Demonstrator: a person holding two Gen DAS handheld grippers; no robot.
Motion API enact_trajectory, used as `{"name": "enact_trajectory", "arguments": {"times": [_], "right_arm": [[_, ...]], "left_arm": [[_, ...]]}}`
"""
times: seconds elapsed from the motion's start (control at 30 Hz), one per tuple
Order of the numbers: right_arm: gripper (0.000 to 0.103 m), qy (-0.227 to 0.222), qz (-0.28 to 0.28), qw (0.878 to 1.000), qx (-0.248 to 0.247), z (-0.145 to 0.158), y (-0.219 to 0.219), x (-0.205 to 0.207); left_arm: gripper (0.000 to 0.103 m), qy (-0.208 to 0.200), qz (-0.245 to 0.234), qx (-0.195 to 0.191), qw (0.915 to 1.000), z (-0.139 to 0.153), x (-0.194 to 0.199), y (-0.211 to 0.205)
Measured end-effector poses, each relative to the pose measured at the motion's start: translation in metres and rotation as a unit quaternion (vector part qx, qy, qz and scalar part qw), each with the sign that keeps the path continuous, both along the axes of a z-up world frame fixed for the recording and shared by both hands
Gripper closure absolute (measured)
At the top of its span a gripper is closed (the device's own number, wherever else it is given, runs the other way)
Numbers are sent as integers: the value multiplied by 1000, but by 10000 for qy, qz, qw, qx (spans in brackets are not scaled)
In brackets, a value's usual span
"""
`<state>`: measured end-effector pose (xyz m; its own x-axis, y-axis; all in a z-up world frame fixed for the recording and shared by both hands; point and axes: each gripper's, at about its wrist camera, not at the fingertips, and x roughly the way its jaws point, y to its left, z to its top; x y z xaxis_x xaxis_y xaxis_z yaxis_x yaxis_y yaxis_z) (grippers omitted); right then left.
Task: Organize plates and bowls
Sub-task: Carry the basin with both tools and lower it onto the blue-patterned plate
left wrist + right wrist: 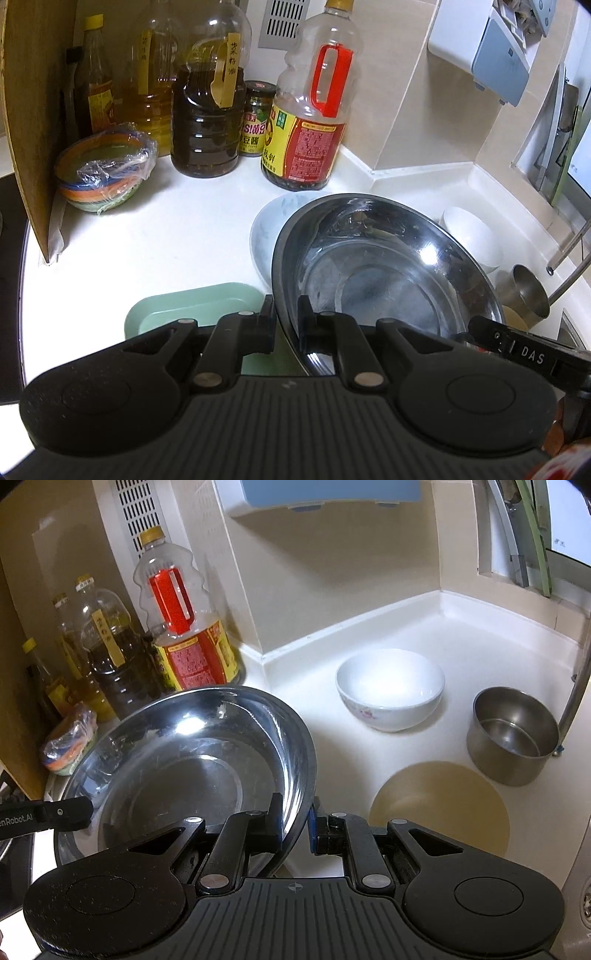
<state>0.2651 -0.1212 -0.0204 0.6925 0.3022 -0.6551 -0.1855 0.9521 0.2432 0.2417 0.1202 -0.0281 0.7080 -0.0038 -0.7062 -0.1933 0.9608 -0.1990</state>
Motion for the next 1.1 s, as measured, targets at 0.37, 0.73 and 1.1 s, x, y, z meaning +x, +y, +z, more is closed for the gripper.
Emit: {"name": "enact_trajectory", "arguments": {"times": [0.37, 0.73, 1.1], "right_arm": [[90, 198, -70, 9996, -181, -14, 12, 15], [90, 296, -157, 9989, -329, -25, 29, 49], [90, 242, -223, 9982, -494, -31, 48, 83]], "left_arm": [[93, 158, -115, -27, 9998, -13, 20, 9], [93, 320, -161, -27, 9994, -30, 58, 22], [93, 369, -172, -59, 9992, -42, 89, 32]]}}
